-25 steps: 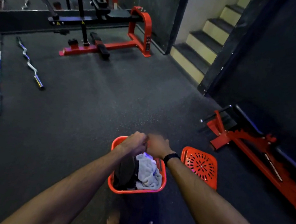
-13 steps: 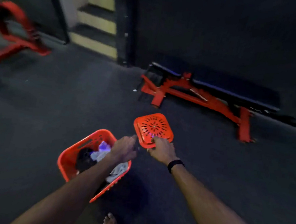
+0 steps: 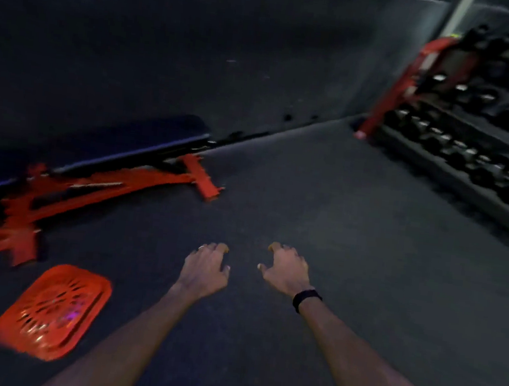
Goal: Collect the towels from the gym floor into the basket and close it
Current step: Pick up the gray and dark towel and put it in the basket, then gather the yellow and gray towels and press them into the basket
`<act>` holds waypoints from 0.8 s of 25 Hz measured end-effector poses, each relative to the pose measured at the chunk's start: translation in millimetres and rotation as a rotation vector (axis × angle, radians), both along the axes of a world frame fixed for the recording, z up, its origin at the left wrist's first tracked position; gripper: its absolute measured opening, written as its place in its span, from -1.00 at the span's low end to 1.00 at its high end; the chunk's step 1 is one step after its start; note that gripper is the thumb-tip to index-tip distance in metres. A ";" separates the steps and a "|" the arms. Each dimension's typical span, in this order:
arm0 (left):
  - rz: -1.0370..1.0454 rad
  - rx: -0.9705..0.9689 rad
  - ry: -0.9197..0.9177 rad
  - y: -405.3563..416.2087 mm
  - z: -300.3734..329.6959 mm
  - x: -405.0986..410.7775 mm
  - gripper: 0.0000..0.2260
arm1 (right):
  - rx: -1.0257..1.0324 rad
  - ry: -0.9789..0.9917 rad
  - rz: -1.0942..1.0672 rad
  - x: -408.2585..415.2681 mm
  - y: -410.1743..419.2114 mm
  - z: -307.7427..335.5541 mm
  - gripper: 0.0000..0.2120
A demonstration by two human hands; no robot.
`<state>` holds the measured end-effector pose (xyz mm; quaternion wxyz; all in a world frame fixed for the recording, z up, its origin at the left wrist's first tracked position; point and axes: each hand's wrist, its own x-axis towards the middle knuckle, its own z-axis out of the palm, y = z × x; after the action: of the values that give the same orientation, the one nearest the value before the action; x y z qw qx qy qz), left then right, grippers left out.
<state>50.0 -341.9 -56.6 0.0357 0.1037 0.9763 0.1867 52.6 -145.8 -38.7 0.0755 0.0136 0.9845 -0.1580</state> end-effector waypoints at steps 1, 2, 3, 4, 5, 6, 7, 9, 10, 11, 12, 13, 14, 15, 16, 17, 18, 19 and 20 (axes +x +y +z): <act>-0.084 0.004 0.005 43.0 5.6 -12.9 -0.63 | 0.013 0.012 -0.088 2.1 40.9 3.2 -0.54; -0.169 0.013 0.014 85.4 8.9 -23.3 -0.63 | 0.017 0.021 -0.182 8.5 80.2 7.6 -0.53; -0.247 0.022 0.028 121.2 11.2 -31.1 -0.64 | 0.020 0.022 -0.259 16.1 111.9 12.4 -0.52; -0.322 0.025 0.036 153.6 14.5 -36.2 -0.64 | 0.026 0.029 -0.325 23.9 140.2 14.7 -0.52; -0.413 0.023 0.045 192.3 19.5 -41.0 -0.64 | 0.025 0.033 -0.404 34.5 172.3 16.5 -0.51; -0.506 0.028 0.053 230.1 24.8 -45.4 -0.64 | 0.023 0.036 -0.488 45.3 201.6 17.5 -0.49; -0.601 0.039 0.065 267.7 30.4 -49.3 -0.64 | 0.022 0.039 -0.571 56.3 228.0 17.4 -0.49; -0.770 0.062 0.090 339.0 41.3 -54.1 -0.64 | 0.018 0.053 -0.719 75.6 272.9 14.2 -0.50; -0.845 0.073 0.105 373.6 45.5 -55.9 -0.64 | 0.020 0.059 -0.784 83.1 293.1 14.0 -0.50; -0.907 0.084 0.124 403.6 47.7 -58.7 -0.64 | 0.022 0.061 -0.832 87.5 310.1 15.7 -0.50; -0.963 0.095 0.130 430.8 49.6 -61.1 -0.64 | 0.025 0.064 -0.874 89.7 326.6 16.6 -0.50; -1.025 0.104 0.130 460.2 49.9 -63.5 -0.64 | 0.026 0.071 -0.925 91.8 346.3 15.8 -0.50; -1.074 0.110 0.123 486.7 48.5 -66.1 -0.64 | 0.026 0.076 -0.977 93.3 365.1 13.8 -0.51; -1.116 0.116 0.116 511.4 47.3 -69.3 -0.64 | 0.025 0.075 -1.026 93.9 382.4 13.5 -0.51; -1.157 0.119 0.098 534.4 47.8 -72.1 -0.64 | 0.019 0.068 -1.073 93.8 398.8 14.9 -0.51; -1.204 0.114 0.085 555.8 48.9 -73.8 -0.64 | 0.012 0.052 -1.118 93.9 414.5 15.8 -0.51; -1.261 0.098 0.094 579.4 50.5 -76.6 -0.64 | 0.012 0.038 -1.158 93.0 430.9 16.6 -0.51; -1.312 0.079 0.121 600.7 52.1 -80.4 -0.64 | 0.012 0.032 -1.194 91.5 444.0 17.6 -0.51; -1.349 0.077 0.141 622.3 53.0 -84.6 -0.64 | 0.002 0.045 -1.224 90.9 456.3 17.6 -0.51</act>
<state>-34.6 280.4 -3.5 0.0769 0.7033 0.6904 0.1510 143.5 310.5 -21.1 -0.0500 0.5734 0.7995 -0.1718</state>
